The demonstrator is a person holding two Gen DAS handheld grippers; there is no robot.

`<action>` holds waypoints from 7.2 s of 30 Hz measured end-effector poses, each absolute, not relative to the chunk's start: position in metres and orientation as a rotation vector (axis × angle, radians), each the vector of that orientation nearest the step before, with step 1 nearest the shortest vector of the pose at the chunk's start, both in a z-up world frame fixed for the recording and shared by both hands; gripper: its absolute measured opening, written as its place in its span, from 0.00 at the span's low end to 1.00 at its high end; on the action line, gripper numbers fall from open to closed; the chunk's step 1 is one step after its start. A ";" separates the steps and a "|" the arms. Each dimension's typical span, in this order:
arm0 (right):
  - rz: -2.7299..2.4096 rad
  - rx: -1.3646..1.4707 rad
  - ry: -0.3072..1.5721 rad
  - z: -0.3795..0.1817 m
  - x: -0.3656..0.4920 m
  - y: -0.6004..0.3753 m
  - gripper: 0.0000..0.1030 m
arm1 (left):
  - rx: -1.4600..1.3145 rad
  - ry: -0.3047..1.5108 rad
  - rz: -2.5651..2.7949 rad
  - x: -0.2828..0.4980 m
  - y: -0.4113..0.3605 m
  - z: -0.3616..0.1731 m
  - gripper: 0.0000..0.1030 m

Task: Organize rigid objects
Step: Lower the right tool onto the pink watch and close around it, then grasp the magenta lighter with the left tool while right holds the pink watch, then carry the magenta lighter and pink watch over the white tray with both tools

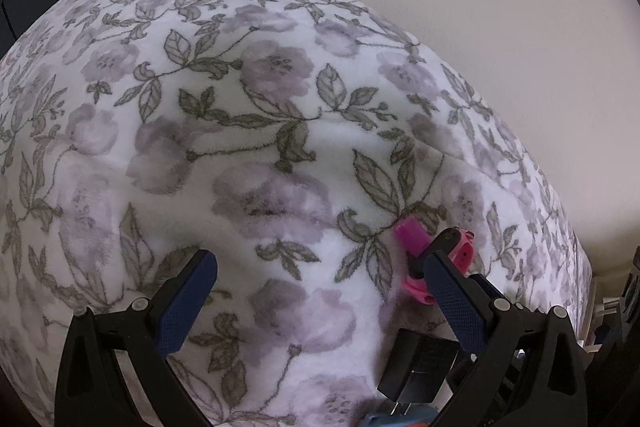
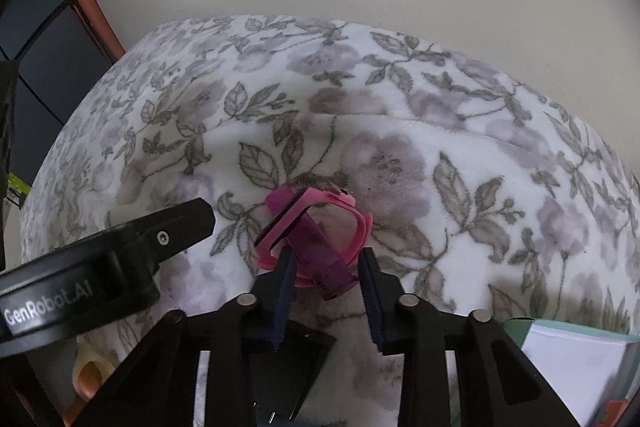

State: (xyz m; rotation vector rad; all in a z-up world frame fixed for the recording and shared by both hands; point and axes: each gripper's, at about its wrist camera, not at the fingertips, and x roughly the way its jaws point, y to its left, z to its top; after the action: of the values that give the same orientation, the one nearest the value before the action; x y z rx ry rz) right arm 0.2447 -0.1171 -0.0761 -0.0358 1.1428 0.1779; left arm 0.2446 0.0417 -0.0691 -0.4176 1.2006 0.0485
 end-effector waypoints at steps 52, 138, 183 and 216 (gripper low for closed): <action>0.193 0.108 1.056 -0.059 0.193 -0.165 0.13 | -0.292 1.249 -0.229 0.246 -0.030 -0.074 1.00; 0.037 0.570 0.879 -0.033 0.153 -0.280 0.17 | 0.217 1.117 -0.167 0.249 -0.089 -0.089 0.77; -0.173 0.564 0.905 -0.005 0.072 -0.419 0.17 | 0.152 0.997 -0.631 0.148 -0.217 -0.014 0.19; -0.206 0.520 1.042 -0.041 0.081 -0.417 0.20 | 0.293 1.065 -0.653 0.127 -0.254 -0.051 0.19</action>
State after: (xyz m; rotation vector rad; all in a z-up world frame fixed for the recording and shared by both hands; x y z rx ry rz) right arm 0.0809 -0.4168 -0.0410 0.5201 1.0415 -0.2064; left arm 0.1265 -0.2543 -0.0506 0.2930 1.0650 -0.6525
